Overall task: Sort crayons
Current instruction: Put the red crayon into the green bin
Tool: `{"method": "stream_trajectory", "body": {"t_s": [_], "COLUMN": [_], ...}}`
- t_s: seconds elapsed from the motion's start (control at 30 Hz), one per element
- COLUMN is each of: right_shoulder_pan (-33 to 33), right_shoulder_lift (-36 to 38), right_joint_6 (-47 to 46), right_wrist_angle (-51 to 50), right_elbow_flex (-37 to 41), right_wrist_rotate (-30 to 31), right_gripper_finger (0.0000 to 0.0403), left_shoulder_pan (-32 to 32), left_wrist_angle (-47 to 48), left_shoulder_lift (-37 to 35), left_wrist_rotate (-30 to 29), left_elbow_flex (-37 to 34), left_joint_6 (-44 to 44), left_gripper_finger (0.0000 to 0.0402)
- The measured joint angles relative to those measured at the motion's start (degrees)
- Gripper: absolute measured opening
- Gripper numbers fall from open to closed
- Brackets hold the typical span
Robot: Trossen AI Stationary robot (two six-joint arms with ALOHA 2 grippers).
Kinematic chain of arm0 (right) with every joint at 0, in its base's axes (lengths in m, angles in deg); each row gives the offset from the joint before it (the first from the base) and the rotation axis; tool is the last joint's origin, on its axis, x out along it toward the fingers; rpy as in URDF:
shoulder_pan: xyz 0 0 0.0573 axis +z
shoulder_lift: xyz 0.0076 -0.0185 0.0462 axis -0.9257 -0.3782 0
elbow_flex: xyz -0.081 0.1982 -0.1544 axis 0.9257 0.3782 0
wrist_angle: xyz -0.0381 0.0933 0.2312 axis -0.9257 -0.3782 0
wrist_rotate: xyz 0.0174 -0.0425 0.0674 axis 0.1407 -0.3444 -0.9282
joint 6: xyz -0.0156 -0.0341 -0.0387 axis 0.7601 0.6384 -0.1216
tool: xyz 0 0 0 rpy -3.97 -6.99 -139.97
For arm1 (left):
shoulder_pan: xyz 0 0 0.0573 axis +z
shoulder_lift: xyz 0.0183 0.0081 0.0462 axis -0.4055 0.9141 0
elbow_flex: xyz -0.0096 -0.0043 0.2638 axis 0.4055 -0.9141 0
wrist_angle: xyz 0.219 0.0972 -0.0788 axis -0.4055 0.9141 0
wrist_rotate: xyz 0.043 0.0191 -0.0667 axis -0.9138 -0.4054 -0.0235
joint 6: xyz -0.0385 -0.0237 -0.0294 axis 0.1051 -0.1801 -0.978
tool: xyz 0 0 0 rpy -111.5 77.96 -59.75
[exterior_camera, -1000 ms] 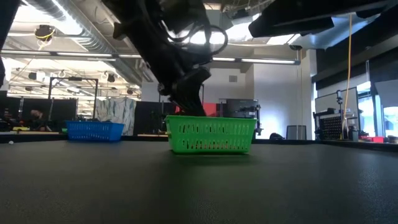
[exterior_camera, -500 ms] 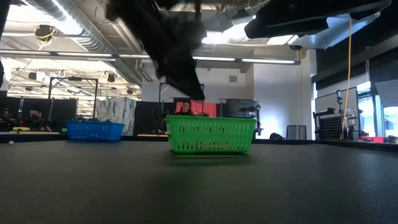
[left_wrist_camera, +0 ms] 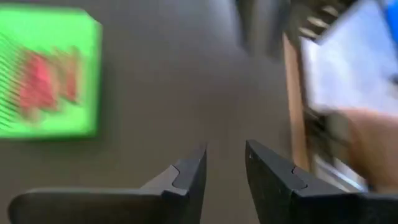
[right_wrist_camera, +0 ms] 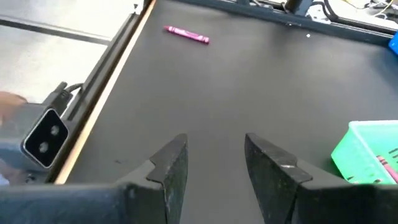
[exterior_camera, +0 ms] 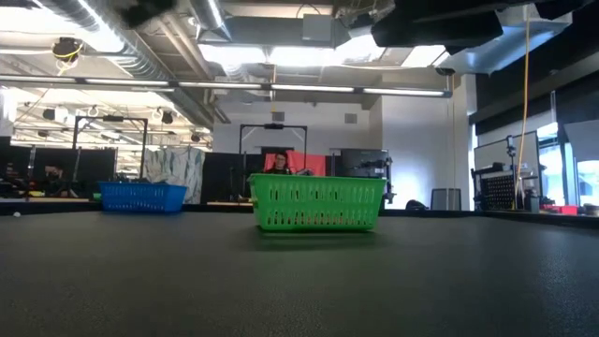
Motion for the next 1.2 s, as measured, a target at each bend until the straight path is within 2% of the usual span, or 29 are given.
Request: {"method": "stream_trajectory", "body": {"t_s": [0.13,0.23,0.5,0.7,0.87,1.2], "right_shoulder_pan": [0.0,0.0,0.0,0.0,0.0,0.0], "right_shoulder_lift": [0.0,0.0,0.0,0.0,0.0,0.0], "right_joint_6": [-0.9,-1.6,-1.6,-1.6,-1.6,-1.6], "right_wrist_angle": [0.1,-0.1,0.1,0.0,0.0,0.0], "right_elbow_flex": [0.0,0.0,0.0,0.0,0.0,0.0], "right_wrist_rotate": [-1.1,-4.8,-5.5,-5.5,-5.5,-5.5], "right_gripper_finger": [0.0159,0.0159,0.0159,0.0159,0.0159,0.0159], "left_shoulder_pan": [-7.2,-10.8,-17.1,-20.9,-22.1,-22.3], "left_wrist_angle": [1.6,4.0,18.1,23.5,23.7,20.6], "left_shoulder_lift": [0.8,1.0,1.7,5.7,10.7,17.9], "left_wrist_rotate": [2.5,2.7,1.0,6.2,11.9,13.5], "left_elbow_flex": [0.0,0.0,0.0,0.0,0.0,0.0], "left_joint_6": [-10.5,-18.5,-43.5,-59.4,-65.3,-67.5], "left_gripper_finger": [0.0099,0.0099,0.0099,0.0098,0.0098,0.0098]}}
